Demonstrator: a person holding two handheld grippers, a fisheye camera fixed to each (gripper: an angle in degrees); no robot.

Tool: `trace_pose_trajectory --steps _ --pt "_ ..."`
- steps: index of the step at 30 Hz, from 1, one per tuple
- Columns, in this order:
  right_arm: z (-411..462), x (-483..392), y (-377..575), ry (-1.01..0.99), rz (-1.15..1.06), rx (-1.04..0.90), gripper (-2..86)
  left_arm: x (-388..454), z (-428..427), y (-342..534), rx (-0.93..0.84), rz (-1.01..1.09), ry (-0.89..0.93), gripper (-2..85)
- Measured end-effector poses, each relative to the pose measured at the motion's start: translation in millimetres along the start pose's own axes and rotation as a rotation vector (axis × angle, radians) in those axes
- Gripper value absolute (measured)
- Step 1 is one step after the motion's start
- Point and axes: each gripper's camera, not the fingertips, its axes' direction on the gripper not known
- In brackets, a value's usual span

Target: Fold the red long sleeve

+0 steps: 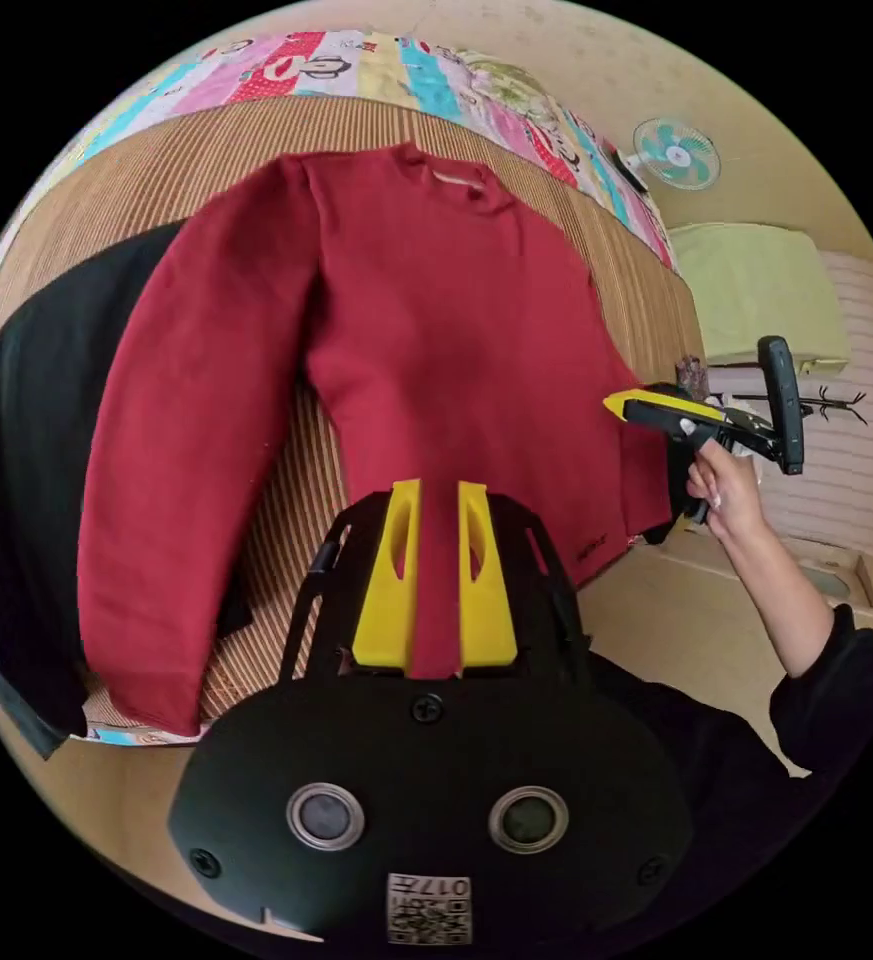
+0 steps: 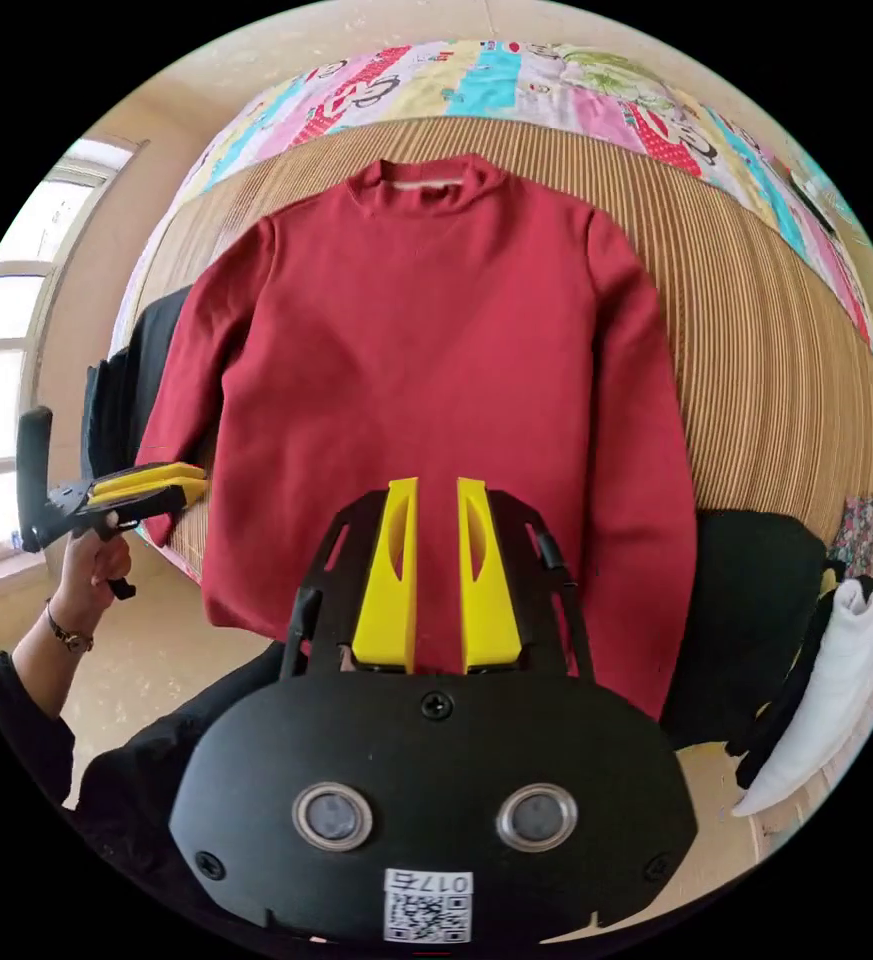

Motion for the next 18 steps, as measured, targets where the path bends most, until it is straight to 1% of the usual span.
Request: trace_pose_trajectory --steps 1,2,3,4,5,6,7,8,10,11,13,14,16,18 --pt "26.5 6.5 25.6 0.003 0.016 -0.056 4.2 -12.3 24.4 18.0 -0.090 -0.032 -0.023 3.3" --pt "38.7 9.7 37.8 0.018 0.023 -0.090 3.7 -19.8 32.4 28.1 -0.128 -0.051 -0.033 2.5" --pt "57.6 16.2 60.1 0.047 0.028 -0.154 2.5 -35.5 29.8 48.9 -0.114 -0.069 0.013 2.3" --pt "53.4 23.3 78.3 0.012 0.029 -0.099 2.0 -55.9 7.6 66.3 -0.059 -0.121 0.088 2.8" --pt "49.2 29.0 83.9 -0.010 0.052 -0.092 1.7 -68.6 -3.5 72.7 -0.061 -0.177 0.109 3.3" --pt "44.1 43.0 88.4 -0.041 0.135 -0.126 1.4 -94.2 -30.0 85.8 -0.041 -0.282 0.153 5.1" --pt "36.6 56.3 91.3 -0.073 0.210 -0.138 1.2 -122.2 -64.8 103.5 0.060 -0.370 0.232 7.6" --pt "31.1 62.0 92.9 -0.100 0.234 -0.123 1.1 -138.2 -81.8 113.3 0.118 -0.423 0.279 8.3" --pt "8.6 81.4 96.0 -0.222 0.286 -0.036 0.8 -209.7 -132.6 152.0 0.325 -0.698 0.483 12.0" --pt "5.1 86.1 95.6 -0.238 0.301 -0.028 0.8 -227.7 -141.2 161.2 0.378 -0.770 0.533 13.2" --pt "-2.1 102.8 92.4 -0.273 0.361 -0.026 0.6 -291.0 -159.0 191.4 0.582 -1.039 0.709 14.3" --pt "-3.2 106.0 91.5 -0.281 0.369 -0.025 0.5 -304.2 -159.8 197.3 0.629 -1.101 0.752 14.1" --pt "-6.3 115.7 87.6 -0.299 0.376 -0.037 0.4 -342.2 -154.9 215.1 0.787 -1.340 0.906 12.2" --pt "-10.2 119.9 84.5 -0.289 0.359 -0.055 0.4 -358.5 -149.2 220.8 0.858 -1.471 0.997 7.9"
